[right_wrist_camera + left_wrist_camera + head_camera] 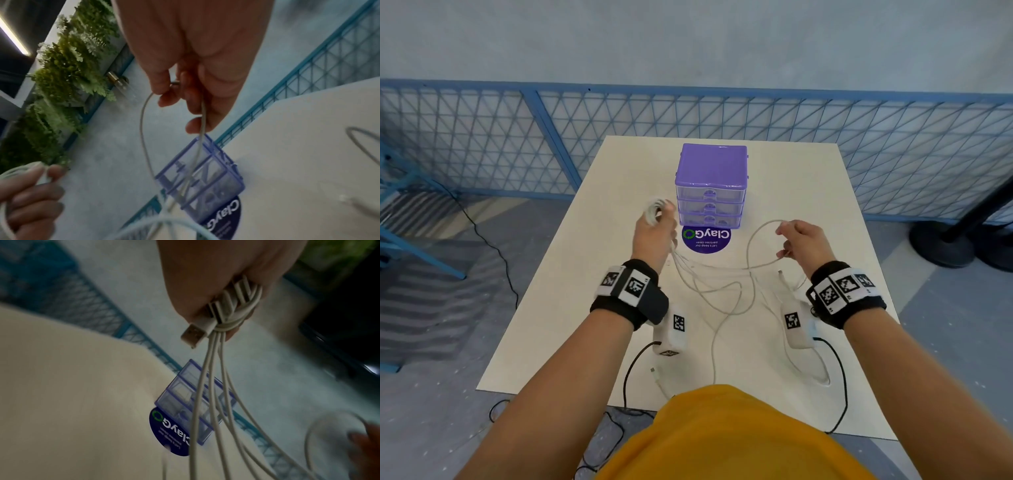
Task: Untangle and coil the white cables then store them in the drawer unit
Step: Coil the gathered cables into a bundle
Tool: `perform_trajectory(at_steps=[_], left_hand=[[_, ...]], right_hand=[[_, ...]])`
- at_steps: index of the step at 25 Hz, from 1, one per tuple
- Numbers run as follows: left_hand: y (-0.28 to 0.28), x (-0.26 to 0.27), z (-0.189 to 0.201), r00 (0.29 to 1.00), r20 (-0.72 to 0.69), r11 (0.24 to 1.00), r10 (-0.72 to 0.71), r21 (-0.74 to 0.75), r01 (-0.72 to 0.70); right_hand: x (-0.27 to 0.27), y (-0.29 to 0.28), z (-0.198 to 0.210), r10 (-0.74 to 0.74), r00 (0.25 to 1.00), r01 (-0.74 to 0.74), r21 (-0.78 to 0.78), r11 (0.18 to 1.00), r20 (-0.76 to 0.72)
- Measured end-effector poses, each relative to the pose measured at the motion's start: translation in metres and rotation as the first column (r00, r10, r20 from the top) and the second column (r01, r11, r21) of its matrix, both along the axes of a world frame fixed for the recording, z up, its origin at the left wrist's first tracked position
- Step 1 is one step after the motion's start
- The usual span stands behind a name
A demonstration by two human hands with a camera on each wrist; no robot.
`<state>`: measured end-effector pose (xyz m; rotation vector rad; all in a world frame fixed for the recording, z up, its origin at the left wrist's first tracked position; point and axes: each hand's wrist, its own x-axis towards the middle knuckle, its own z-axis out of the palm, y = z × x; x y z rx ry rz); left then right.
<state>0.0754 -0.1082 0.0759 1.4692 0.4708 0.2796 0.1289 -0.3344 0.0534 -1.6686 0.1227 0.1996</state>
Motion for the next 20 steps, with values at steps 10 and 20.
perform_trajectory(at_steps=[10, 20], left_hand=[[-0.001, -0.012, -0.047, 0.785, -0.537, 0.06, -0.307, 0.813, 0.58], [0.018, -0.006, -0.046, 0.852, -0.515, 0.058, -0.097, 0.851, 0.522]], right_hand=[[0.02, -0.02, 0.022, -0.329, 0.914, 0.406, 0.517, 0.754, -0.238], [0.019, -0.042, 0.003, -0.351, 0.884, 0.467, 0.649, 0.601, -0.31]])
